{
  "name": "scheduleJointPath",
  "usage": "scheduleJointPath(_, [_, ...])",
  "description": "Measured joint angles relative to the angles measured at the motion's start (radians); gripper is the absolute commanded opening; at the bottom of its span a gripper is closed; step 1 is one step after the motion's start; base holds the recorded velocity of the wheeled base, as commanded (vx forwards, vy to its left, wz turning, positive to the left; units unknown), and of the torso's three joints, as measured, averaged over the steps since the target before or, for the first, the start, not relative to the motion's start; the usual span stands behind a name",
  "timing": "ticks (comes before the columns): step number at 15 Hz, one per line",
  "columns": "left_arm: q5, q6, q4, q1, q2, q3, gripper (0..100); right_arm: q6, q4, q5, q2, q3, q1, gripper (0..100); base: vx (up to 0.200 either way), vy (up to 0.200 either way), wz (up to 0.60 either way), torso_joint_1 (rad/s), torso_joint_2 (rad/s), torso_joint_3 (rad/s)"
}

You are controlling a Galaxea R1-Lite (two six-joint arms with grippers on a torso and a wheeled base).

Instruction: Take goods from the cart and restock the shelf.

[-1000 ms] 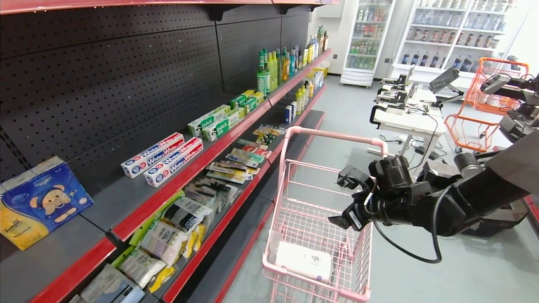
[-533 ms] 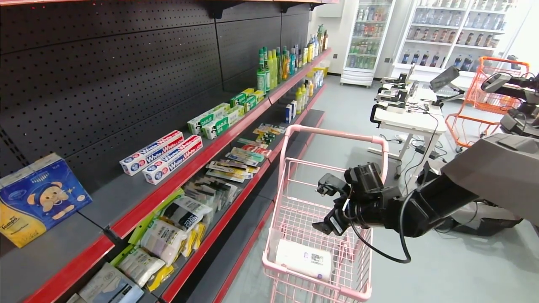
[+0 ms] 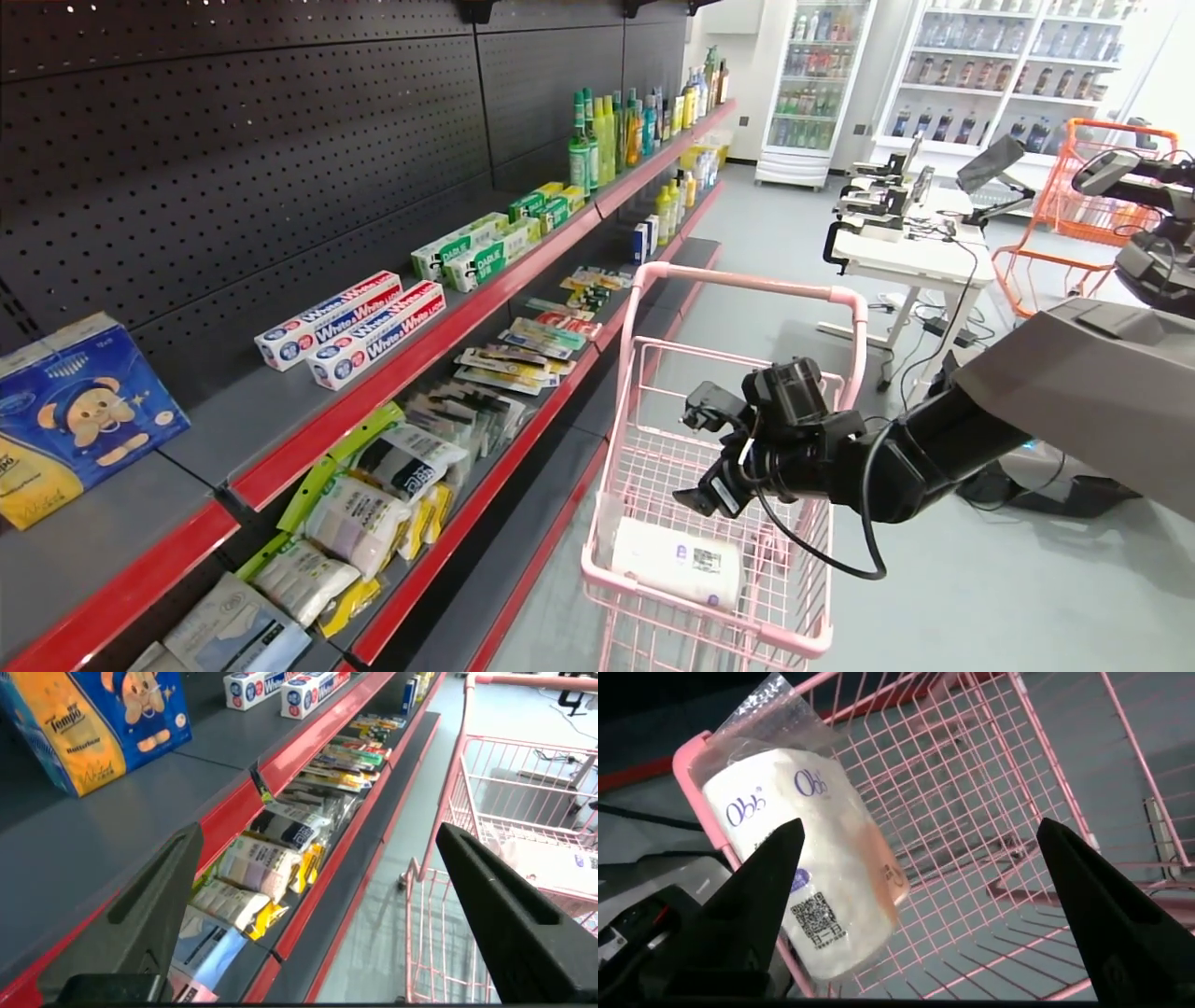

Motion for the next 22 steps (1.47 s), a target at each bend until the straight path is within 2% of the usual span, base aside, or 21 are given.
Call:
scheduleJointPath(4, [0.0,0.0,0.0,0.0,0.0,0.0,100,0.003,0.001,-0.003,0.0,-0.013,0.034,100,0.0,0.0,0.0,-0.159,0.35,0.182])
scheduleJointPath(11, [0.0,0.0,0.001,0.0,0.0,0.0,100,0.006,0.004,-0.001,0.0,-0.03,0.039,100,0.0,0.0,0.0,-0.159,0.36,0.19])
scheduleJointPath(15, [0.0,0.0,0.0,0.0,0.0,0.0,100,0.064,0.006,0.006,0.0,-0.078,0.037,100,0.0,0.0,0.0,-0.017,0.04,0.024])
scheduleJointPath(18, [0.0,0.0,0.0,0.0,0.0,0.0,100,0.059,0.009,0.091,0.0,-0.084,0.047,100,0.0,0.0,0.0,0.0,0.0,0.0])
scheduleJointPath(22, [0.0,0.0,0.0,0.0,0.0,0.0,100,0.056,0.011,0.097,0.021,-0.075,0.079,100,0.0,0.0,0.0,0.0,0.0,0.0])
